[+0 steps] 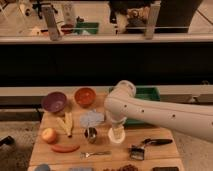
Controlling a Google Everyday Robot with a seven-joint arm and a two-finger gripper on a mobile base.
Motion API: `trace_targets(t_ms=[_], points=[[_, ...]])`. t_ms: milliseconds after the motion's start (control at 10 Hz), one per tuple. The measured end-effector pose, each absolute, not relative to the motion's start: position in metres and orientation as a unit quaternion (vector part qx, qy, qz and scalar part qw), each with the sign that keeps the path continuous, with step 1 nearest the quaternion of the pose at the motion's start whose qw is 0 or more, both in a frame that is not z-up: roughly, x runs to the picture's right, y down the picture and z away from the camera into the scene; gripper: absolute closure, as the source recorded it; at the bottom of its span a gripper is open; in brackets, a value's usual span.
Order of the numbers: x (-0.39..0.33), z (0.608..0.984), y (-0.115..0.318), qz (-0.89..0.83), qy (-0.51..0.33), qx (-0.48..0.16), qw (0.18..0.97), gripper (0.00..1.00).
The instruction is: Place towel in table surface
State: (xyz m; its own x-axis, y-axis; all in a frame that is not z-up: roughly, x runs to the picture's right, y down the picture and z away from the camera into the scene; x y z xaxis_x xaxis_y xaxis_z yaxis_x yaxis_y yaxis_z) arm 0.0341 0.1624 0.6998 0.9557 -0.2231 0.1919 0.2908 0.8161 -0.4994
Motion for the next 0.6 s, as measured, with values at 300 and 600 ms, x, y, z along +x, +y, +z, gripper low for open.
trace_targets(t_ms=[300,600], points=[[0.016,0.674,0.120,-0.139,-0.038,-0.258,0.955,0.20],[0.001,0.672,0.097,-0.136,-0.037,-0.263,0.955,0.20]])
